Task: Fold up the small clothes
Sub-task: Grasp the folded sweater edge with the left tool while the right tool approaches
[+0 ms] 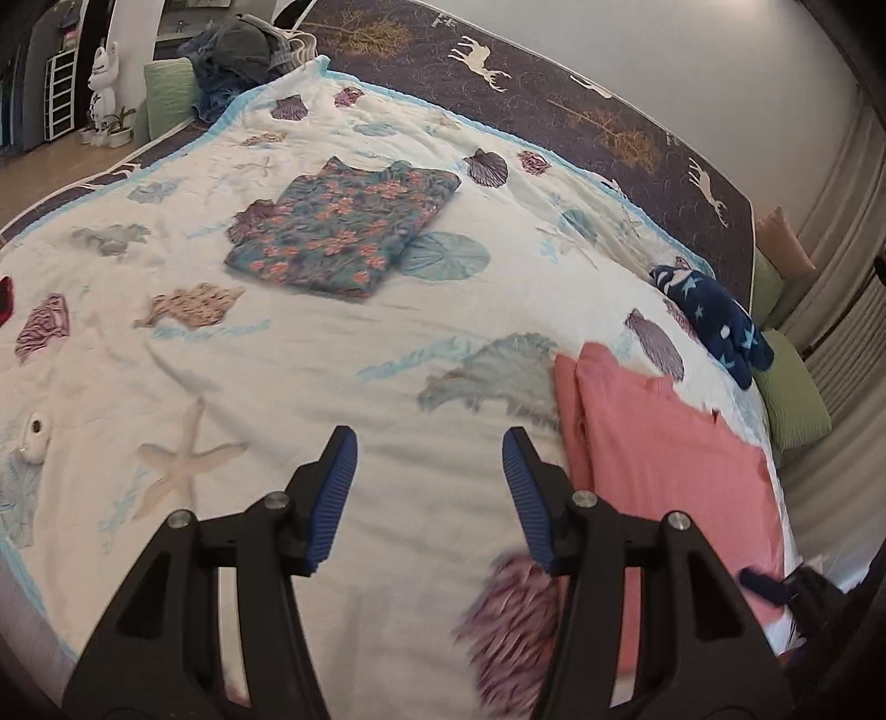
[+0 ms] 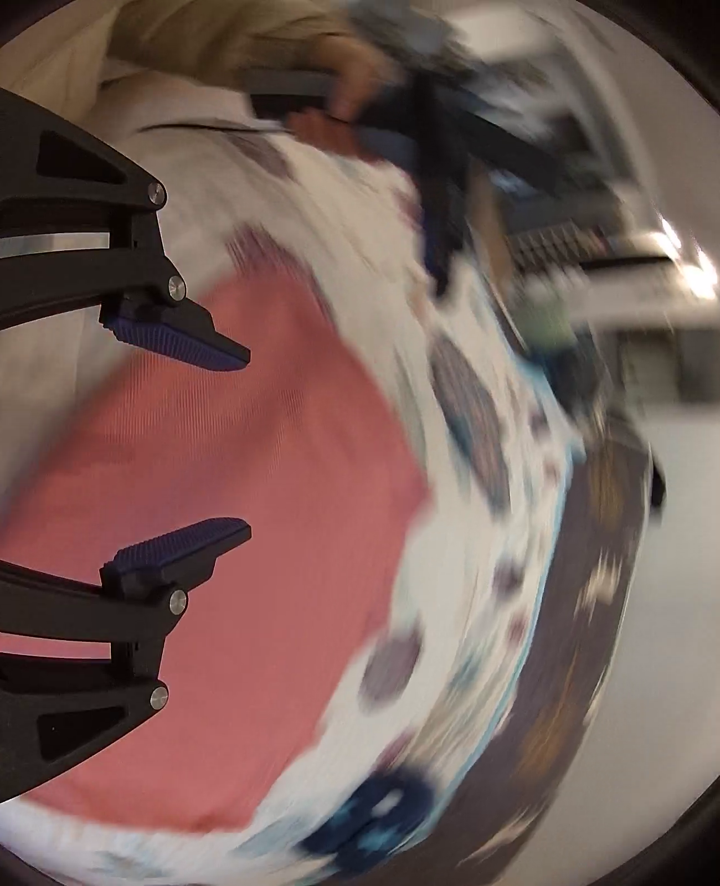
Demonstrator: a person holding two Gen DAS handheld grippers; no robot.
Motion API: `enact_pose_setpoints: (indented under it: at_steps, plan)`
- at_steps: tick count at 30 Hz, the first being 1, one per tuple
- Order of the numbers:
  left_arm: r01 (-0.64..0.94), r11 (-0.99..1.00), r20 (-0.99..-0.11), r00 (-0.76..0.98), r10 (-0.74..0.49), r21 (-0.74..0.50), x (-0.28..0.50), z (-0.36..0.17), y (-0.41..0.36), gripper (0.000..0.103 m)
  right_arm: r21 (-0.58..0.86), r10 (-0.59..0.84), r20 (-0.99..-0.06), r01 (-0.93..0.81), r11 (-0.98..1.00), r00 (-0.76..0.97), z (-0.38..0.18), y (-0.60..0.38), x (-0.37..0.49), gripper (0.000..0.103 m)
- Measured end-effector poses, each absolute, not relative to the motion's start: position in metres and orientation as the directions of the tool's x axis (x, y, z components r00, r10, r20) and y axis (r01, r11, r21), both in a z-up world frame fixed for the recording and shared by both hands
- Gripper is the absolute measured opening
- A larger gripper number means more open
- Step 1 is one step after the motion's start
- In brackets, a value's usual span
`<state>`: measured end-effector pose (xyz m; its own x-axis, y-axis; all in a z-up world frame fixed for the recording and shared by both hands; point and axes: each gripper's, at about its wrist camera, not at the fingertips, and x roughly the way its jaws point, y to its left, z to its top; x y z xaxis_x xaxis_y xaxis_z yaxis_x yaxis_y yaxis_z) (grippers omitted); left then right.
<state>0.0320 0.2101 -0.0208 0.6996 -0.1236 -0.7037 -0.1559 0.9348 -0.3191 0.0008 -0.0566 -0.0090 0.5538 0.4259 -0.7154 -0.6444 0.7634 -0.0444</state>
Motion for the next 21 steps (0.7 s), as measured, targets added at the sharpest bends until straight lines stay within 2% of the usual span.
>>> enact_pose_setpoints:
  at_steps: [4,9,13,17,19,20,21]
  plan:
    - [-0.127,0.94,-0.711,0.688,-0.147,-0.317,0.012,-0.025,0.216,0.056,-0.208,0.387,-0.721,-0.712,0.671,0.575,-0.036,-0.003,-0.033,0.057]
    - [-0.09,0.94,-0.716,0.673,-0.186,-0.329,-0.005,-0.033,0.22,0.056,-0.374,0.258,-0.688,-0.636,0.675,0.678,-0.059,0.014,-0.035,0.057]
    - [-0.098,0.931,-0.717,0.668,-0.2,-0.352,-0.012,-0.041,0.226,0.056,-0.477,0.165,-0.627,-0.542,0.692,0.762,-0.07,0.021,-0.025,0.06]
    - [-0.131,0.915,-0.712,0.673,-0.201,-0.382,-0.018,-0.044,0.239,0.056,-0.529,0.166,-0.556,-0.5,0.685,0.815,-0.071,0.048,-0.022,0.058]
    - [-0.136,0.91,-0.707,0.678,-0.203,-0.393,-0.022,-0.044,0.245,0.056,-0.462,0.231,-0.56,-0.531,0.71,0.796,-0.063,0.051,-0.021,0.043]
    - [-0.142,0.907,-0.704,0.682,-0.2,-0.396,-0.023,-0.043,0.249,0.056,-0.399,0.273,-0.572,-0.553,0.731,0.774,-0.056,0.048,-0.019,0.016]
    - [-0.145,0.906,-0.702,0.684,-0.198,-0.397,-0.024,-0.044,0.251,0.056,-0.288,0.331,-0.593,-0.577,0.764,0.734,-0.046,0.038,-0.013,0.009]
